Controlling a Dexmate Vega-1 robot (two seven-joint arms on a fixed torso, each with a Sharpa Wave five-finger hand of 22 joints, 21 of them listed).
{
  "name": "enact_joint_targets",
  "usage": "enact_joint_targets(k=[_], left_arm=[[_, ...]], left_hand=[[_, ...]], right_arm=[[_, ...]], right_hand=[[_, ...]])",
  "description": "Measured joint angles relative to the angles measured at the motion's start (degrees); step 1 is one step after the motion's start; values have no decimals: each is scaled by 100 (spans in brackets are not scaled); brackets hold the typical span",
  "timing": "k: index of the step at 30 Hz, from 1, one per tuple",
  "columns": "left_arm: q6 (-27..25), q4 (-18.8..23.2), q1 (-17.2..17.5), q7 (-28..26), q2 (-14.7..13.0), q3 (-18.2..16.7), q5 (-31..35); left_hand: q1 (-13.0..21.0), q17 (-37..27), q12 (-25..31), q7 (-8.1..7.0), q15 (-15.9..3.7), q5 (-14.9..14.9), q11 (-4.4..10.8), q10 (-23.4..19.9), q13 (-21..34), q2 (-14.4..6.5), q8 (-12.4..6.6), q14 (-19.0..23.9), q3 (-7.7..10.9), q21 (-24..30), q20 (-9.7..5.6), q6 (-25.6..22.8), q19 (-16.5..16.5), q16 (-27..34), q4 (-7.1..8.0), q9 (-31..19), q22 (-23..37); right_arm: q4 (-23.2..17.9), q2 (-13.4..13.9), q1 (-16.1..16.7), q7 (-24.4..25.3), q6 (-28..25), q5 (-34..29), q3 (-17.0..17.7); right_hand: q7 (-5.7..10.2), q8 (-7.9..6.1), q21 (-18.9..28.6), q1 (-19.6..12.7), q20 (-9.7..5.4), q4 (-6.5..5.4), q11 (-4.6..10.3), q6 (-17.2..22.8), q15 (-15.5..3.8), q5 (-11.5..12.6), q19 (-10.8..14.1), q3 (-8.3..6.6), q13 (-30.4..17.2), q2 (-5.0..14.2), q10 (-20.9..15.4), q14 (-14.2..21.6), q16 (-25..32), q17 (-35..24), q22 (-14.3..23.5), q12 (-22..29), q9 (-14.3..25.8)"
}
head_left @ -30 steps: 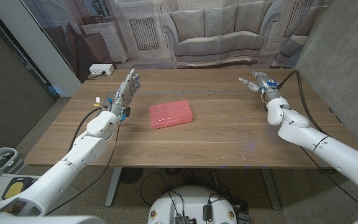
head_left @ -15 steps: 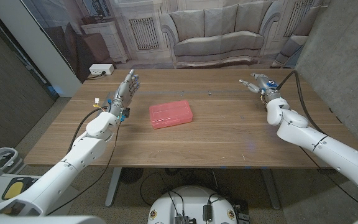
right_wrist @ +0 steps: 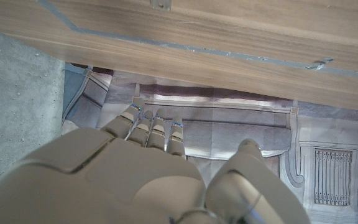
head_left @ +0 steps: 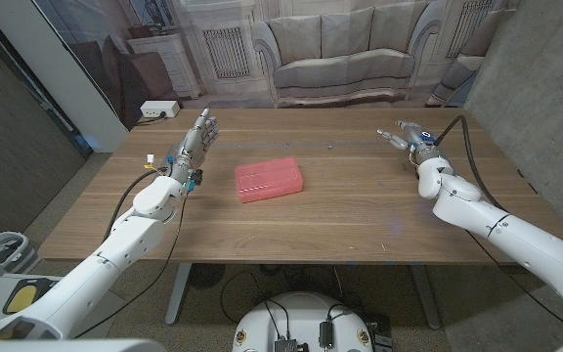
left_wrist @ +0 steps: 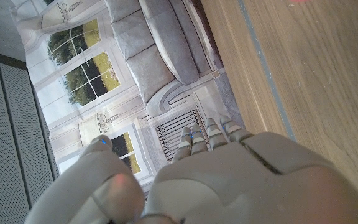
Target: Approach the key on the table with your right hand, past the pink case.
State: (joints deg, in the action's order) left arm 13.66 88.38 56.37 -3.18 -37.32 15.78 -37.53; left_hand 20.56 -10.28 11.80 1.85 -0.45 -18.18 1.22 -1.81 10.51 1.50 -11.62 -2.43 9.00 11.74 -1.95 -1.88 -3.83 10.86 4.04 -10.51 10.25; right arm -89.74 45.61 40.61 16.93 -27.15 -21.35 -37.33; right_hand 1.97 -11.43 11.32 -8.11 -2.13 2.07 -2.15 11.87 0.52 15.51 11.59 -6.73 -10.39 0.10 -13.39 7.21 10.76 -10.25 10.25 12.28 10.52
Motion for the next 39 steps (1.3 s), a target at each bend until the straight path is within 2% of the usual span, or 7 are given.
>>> enact_joint_targets(k=[31,39], left_arm=[[-23,152,154,-99,-35,-76,3],[-23,151,189,-105,-46,-90,-9]], left_hand=[[7,0,0,-11,-31,0,-1,1,0,-7,0,31,-56,0,-1,-52,0,0,-8,0,0],[29,0,0,-10,-31,-1,-41,-39,0,-29,0,31,-56,0,10,-52,53,0,-8,0,0]], right_arm=[[401,-137,-150,-116,-89,170,-285],[435,-167,-161,-116,-137,174,-324]], right_hand=[[0,-3,0,-22,0,-1,32,1,0,0,0,0,-15,22,32,0,0,0,0,0,0],[-1,-3,0,-23,0,-1,32,0,0,0,0,-1,-15,22,32,0,0,0,0,0,0]])
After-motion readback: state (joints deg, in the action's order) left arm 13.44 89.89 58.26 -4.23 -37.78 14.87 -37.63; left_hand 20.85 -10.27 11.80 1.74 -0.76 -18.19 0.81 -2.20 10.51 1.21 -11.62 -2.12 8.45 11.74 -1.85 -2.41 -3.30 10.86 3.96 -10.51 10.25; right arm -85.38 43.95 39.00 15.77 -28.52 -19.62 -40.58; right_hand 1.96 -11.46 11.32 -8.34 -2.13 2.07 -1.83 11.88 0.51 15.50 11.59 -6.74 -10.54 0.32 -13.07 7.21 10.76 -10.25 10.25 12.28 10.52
